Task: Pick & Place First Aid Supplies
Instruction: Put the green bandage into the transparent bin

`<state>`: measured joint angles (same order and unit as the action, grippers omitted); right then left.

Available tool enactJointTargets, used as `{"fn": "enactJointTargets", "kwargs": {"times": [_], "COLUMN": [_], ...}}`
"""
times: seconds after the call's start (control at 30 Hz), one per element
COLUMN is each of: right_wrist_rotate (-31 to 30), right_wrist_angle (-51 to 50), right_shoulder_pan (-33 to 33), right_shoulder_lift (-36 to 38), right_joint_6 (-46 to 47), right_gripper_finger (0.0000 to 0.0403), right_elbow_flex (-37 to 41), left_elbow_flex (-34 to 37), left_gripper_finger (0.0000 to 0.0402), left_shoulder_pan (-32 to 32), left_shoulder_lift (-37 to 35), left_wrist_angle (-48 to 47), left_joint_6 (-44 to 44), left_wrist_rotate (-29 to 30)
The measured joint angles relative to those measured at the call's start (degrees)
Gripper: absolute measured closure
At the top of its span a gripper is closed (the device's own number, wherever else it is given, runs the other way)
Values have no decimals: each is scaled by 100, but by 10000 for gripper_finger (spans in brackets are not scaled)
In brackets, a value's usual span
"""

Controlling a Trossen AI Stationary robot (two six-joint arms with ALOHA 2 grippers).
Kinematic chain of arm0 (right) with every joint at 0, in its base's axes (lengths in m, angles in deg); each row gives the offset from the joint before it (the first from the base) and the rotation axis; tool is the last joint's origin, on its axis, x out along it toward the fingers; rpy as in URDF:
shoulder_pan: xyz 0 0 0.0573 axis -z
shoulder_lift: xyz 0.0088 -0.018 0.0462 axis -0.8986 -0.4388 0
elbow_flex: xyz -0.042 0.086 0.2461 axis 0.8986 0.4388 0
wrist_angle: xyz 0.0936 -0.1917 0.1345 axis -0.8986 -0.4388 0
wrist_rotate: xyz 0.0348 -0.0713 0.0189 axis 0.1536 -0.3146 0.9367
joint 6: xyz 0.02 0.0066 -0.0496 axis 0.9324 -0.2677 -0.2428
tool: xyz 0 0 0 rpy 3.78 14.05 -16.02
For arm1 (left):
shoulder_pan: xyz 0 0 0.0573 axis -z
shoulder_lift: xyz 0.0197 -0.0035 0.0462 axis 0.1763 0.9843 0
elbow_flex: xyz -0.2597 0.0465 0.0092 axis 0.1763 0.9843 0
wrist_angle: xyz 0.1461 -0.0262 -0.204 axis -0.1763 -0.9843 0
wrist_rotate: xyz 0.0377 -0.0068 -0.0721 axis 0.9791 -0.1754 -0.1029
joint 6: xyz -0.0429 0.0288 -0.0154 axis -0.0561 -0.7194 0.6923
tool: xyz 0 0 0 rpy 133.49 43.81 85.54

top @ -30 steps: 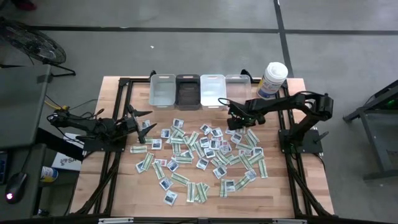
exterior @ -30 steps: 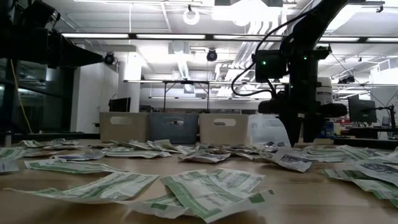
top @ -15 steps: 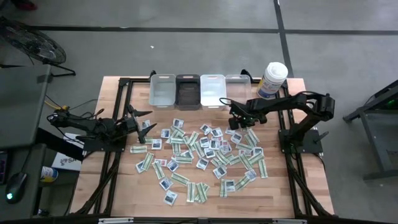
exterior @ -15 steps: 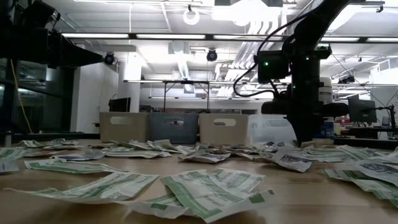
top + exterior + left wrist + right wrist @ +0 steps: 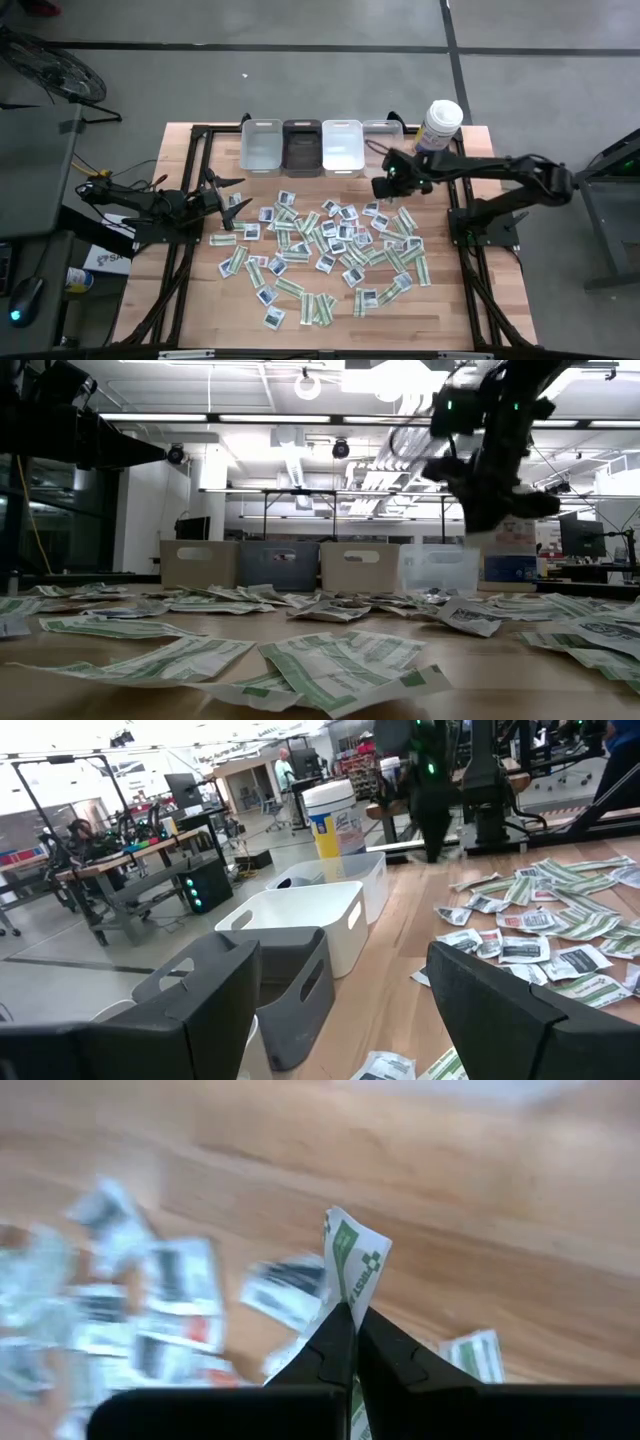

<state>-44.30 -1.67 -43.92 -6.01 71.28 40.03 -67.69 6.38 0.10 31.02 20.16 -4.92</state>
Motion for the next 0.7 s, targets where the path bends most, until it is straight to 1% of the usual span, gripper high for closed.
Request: {"fn": "enactJointTargets", "kwargs": {"times": [0.23, 0.33, 0.57, 0.7], "right_wrist_rotate": [-244, -339, -366, -285], "right_wrist_angle": [-708, -767, -819, -797], "right_shoulder_pan": [300, 490, 801, 906], "right_shoulder_lift": [82, 66, 60, -127], "right_joint_6": [-605, -918, -1376, -1627], "right_gripper_finger": [402, 402, 402, 402], "right_elbow_flex": [-825, -1102, -1367, -1562], "left_elbow_flex": [1, 0, 0, 1], "left_gripper_finger": [121, 121, 121, 121], "left_shoulder_pan": [-1, 0, 0, -1], "left_shoulder_lift": [-1, -2, -2, 0], "left_wrist_angle": [0, 0, 0, -1], "left_joint_6": [0, 0, 0, 0], "left_wrist_rotate": [-1, 0, 0, -1]}}
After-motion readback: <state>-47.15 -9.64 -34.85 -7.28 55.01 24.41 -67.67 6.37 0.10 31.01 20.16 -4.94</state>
